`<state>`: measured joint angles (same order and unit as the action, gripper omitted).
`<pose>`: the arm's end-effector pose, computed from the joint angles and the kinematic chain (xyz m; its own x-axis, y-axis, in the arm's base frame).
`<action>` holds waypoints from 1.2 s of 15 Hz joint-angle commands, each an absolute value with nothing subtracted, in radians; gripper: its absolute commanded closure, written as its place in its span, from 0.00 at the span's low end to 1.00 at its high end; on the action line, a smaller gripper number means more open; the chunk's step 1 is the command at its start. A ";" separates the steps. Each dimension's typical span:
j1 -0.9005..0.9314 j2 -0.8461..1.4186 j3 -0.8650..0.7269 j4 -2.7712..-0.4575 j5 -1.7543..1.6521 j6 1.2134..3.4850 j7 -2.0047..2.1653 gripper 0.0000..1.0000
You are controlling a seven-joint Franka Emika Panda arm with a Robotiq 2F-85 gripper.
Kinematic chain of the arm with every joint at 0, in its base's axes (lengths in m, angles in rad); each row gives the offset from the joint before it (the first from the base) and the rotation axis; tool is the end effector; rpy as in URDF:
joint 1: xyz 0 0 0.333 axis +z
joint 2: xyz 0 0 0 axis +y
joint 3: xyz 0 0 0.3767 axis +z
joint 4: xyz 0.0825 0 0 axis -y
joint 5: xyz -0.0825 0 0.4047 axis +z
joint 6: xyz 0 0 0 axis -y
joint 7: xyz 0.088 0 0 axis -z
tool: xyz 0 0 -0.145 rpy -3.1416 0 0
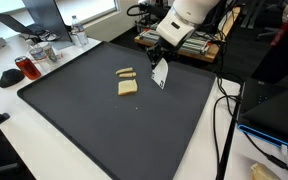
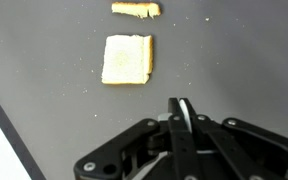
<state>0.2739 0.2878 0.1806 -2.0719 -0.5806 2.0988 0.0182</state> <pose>0.5475 0.2158 0.2887 0.7063 0.6452 -0.2913 0.7063 -0.6150 0.3505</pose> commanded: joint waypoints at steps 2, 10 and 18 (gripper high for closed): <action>0.341 0.352 0.170 -2.002 -0.664 1.992 0.184 0.99; 0.419 0.472 0.178 -1.873 -0.641 1.808 0.350 0.99; 0.347 0.514 0.177 -1.773 -0.506 1.723 0.170 0.99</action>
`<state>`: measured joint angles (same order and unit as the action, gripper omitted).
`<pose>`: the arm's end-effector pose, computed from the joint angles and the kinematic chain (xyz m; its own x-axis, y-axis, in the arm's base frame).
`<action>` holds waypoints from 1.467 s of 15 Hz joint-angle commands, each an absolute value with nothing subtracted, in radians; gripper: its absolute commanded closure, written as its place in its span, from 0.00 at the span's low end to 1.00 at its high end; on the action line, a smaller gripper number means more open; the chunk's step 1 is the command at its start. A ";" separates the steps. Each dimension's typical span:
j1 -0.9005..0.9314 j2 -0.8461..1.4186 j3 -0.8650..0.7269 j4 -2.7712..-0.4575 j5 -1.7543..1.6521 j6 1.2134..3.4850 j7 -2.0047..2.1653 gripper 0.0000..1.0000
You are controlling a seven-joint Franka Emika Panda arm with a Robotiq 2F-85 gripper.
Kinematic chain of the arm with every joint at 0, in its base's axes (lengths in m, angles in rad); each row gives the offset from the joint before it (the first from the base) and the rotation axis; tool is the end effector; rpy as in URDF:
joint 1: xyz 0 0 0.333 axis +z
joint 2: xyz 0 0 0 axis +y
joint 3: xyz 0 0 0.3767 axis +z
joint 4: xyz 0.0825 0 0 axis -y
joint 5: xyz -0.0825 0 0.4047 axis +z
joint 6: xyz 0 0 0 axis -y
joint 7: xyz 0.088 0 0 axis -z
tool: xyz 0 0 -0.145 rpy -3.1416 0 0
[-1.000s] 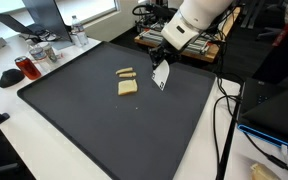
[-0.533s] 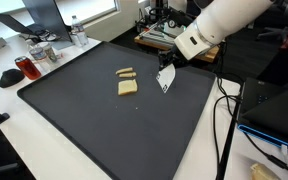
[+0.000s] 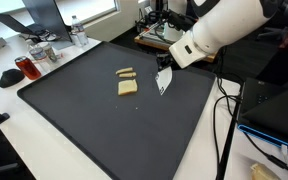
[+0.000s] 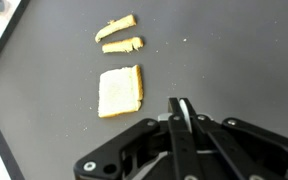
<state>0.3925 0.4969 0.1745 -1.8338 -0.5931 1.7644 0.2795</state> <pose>0.5576 0.2648 0.2502 0.8144 0.3897 -0.4300 0.5711 -0.6698 0.4747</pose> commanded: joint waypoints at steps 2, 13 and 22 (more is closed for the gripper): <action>0.324 0.523 0.167 -1.737 -0.452 1.689 0.101 0.99; 0.254 0.715 0.139 -1.342 -0.255 1.432 -0.026 0.99; 0.165 0.849 0.116 -1.099 -0.170 1.354 -0.158 0.99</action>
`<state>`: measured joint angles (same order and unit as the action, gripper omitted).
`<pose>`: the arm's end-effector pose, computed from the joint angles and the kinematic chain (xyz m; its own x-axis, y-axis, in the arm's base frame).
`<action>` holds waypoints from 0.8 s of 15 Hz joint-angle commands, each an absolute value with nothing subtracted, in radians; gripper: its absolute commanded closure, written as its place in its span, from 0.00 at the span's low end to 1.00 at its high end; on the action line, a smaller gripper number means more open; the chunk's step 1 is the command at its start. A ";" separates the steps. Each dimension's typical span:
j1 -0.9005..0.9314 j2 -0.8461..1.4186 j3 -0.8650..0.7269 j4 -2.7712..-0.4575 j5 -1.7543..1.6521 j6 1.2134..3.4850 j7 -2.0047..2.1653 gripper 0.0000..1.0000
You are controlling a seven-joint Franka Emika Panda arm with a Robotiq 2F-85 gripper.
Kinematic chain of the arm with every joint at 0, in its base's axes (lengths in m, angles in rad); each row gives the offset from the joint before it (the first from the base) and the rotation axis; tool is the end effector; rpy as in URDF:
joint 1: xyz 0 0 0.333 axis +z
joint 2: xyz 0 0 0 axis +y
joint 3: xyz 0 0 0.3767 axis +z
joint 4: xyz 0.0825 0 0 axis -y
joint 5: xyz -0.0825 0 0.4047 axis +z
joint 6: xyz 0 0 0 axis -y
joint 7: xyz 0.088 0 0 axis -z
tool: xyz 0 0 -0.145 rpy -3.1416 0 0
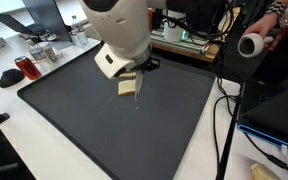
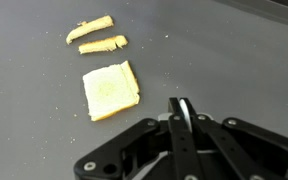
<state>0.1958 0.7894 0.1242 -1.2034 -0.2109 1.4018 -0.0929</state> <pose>0.7016 0.1745 0.2831 0.7603 0.3311 -0.5589 0.4312 -0.9007 0.0530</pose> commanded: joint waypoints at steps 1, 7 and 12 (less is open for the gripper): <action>0.153 0.860 0.114 -1.083 -0.167 1.353 -0.180 0.99; 0.066 0.863 0.101 -1.098 -0.189 1.413 -0.354 0.99; -0.026 0.828 0.102 -1.164 -0.178 1.509 -0.520 0.99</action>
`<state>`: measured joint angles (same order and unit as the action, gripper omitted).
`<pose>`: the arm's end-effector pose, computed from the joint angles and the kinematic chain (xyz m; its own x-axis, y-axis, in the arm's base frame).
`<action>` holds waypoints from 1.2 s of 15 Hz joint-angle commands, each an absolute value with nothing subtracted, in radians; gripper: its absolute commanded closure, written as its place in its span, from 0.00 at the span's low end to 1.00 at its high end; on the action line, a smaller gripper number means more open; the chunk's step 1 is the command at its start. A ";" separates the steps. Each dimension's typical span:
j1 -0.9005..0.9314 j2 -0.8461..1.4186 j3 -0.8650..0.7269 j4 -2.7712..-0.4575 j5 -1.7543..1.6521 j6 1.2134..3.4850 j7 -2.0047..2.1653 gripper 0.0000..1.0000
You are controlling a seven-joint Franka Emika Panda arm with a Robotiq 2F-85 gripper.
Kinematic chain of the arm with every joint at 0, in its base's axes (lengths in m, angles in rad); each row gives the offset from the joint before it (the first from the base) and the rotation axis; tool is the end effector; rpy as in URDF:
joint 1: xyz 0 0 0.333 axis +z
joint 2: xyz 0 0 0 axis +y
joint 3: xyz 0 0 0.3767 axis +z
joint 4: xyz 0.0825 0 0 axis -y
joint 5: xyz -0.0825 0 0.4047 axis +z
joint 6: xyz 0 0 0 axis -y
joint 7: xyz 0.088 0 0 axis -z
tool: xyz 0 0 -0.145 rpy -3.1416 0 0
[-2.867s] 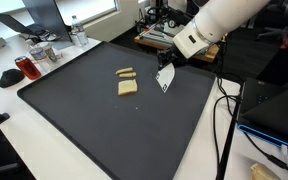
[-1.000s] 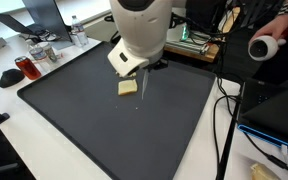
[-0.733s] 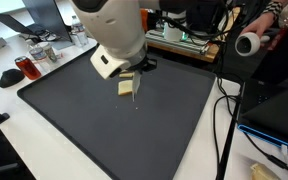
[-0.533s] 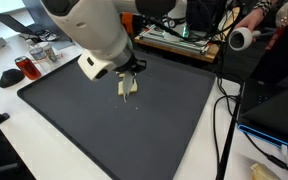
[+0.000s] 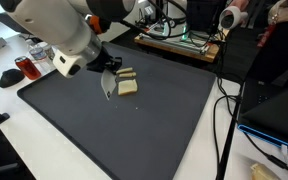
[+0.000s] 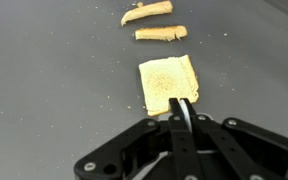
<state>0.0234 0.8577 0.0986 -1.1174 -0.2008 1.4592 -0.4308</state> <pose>0.7492 0.0402 0.2667 0.7192 0.4919 -0.4907 0.5119 -0.8527 -0.1044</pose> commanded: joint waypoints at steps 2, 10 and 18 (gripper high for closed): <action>-0.065 0.819 0.103 -1.190 -0.169 1.547 -0.573 0.99; -0.216 0.737 0.108 -1.350 -0.032 1.643 -0.727 0.99; -0.305 0.512 0.088 -1.707 0.148 1.888 -0.801 0.99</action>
